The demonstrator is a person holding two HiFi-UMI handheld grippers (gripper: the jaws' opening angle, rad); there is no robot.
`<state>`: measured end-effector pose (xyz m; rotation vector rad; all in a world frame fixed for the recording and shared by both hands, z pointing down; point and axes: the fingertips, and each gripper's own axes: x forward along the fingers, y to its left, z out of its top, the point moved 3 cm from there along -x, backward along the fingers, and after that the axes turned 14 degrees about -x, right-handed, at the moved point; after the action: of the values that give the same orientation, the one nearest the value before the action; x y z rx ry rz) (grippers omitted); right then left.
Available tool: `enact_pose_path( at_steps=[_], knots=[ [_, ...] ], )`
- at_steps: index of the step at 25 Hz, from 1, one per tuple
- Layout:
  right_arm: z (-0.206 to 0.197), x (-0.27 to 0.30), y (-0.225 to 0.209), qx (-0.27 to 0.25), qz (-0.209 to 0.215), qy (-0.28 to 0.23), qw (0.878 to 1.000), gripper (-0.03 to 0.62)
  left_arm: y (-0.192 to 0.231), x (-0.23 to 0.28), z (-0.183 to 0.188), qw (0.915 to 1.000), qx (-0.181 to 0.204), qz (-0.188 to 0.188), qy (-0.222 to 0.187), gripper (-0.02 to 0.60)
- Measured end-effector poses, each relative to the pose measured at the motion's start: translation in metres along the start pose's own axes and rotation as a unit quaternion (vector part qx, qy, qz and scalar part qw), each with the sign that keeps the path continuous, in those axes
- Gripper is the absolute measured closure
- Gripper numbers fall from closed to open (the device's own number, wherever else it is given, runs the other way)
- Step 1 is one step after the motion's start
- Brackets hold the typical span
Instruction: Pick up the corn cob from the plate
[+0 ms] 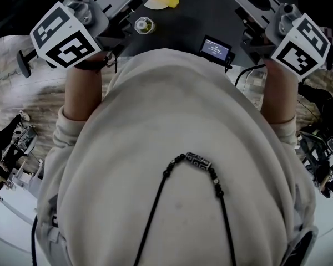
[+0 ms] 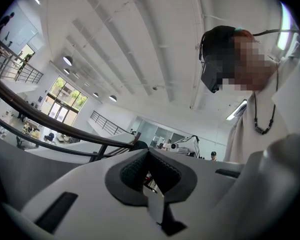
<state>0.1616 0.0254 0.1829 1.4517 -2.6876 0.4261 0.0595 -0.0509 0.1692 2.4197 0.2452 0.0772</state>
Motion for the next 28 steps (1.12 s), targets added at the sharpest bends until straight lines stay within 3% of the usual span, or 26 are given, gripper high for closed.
enact_pose_path(
  at_steps=[28],
  knots=[
    [-0.007, 0.052, -0.014, -0.025, 0.021, 0.057, 0.998, 0.577, 0.009, -0.048, -0.013, 0.9973, -0.031, 0.047, -0.047, 0.58]
  ],
)
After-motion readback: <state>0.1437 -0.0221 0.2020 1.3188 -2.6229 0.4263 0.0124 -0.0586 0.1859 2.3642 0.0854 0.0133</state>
